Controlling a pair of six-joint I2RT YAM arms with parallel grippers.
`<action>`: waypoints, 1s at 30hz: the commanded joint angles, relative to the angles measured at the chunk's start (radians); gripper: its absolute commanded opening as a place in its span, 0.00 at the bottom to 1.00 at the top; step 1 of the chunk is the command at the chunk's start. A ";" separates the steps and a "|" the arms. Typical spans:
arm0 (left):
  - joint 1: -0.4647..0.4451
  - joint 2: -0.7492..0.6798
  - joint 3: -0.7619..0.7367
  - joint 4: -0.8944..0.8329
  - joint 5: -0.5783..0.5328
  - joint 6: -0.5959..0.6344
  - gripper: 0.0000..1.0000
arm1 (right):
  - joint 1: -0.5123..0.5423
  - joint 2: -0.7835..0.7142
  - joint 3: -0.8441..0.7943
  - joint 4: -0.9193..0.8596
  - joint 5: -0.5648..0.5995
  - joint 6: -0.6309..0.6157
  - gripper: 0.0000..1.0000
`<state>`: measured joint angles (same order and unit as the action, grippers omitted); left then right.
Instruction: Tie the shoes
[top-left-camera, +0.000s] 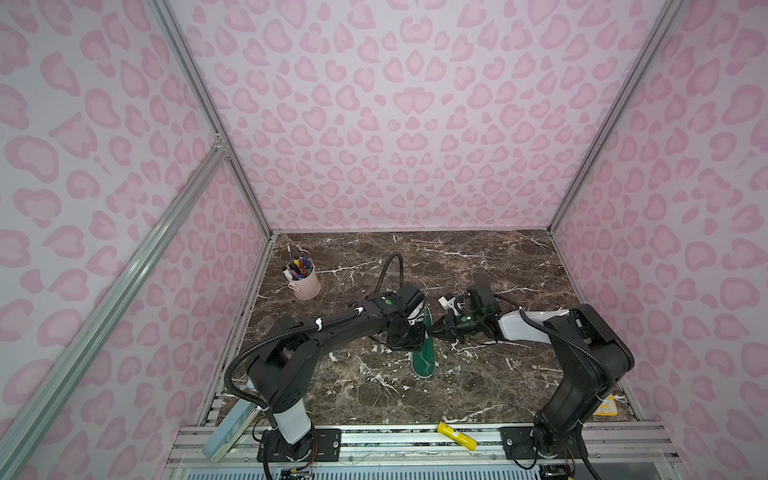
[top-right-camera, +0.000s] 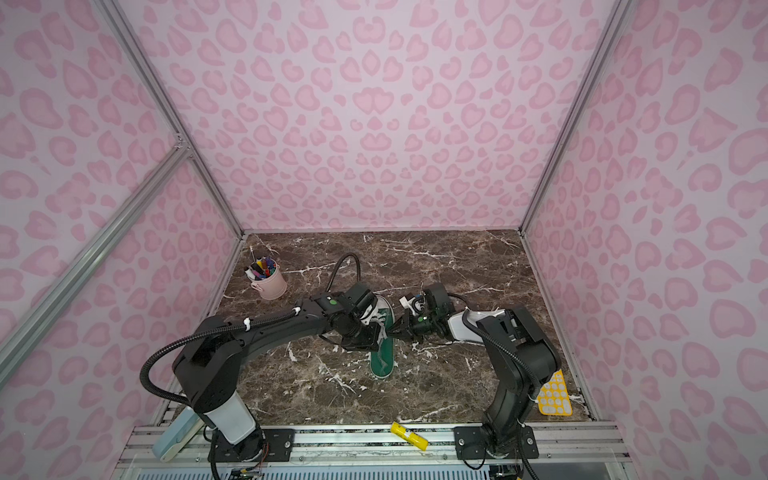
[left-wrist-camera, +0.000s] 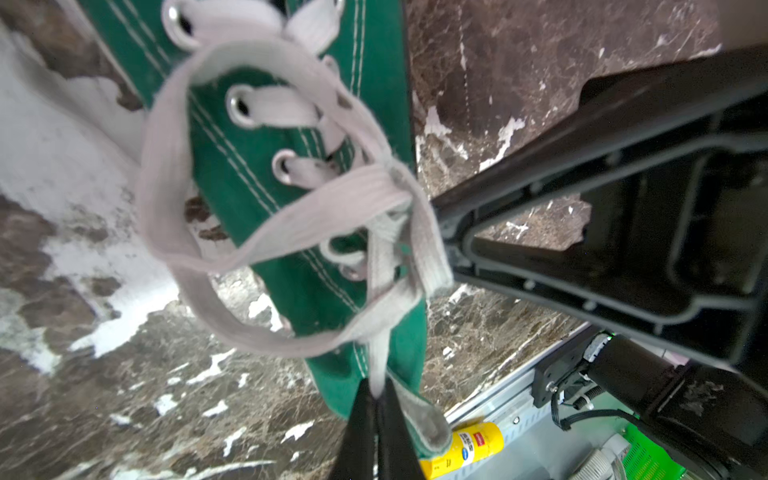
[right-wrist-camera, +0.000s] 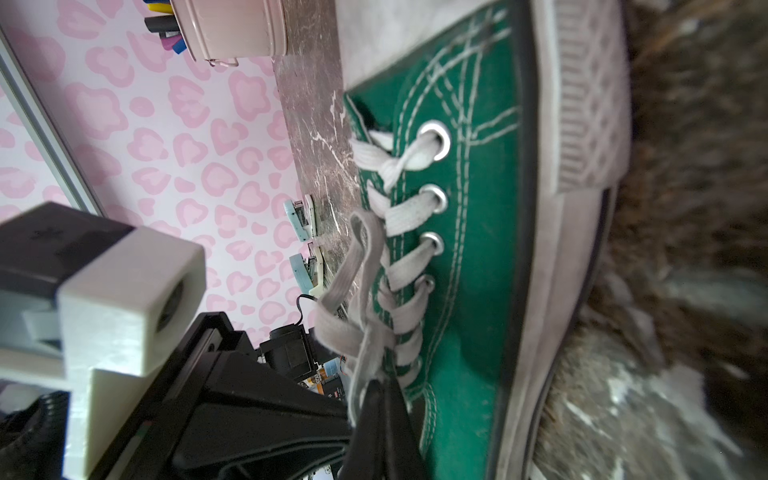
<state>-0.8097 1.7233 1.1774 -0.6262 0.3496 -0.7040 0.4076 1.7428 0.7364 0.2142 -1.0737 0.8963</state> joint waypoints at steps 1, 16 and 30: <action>0.001 -0.017 -0.017 -0.055 0.041 0.006 0.04 | -0.001 0.001 0.002 0.004 -0.006 -0.007 0.00; -0.001 -0.073 -0.105 -0.086 0.136 0.000 0.04 | -0.001 0.004 0.008 -0.001 -0.006 -0.008 0.00; -0.004 -0.067 -0.105 -0.116 0.194 0.024 0.04 | 0.000 0.003 0.019 -0.021 -0.006 -0.017 0.00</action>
<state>-0.8135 1.6527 1.0664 -0.7101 0.5240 -0.6941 0.4068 1.7428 0.7498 0.2100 -1.0737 0.8940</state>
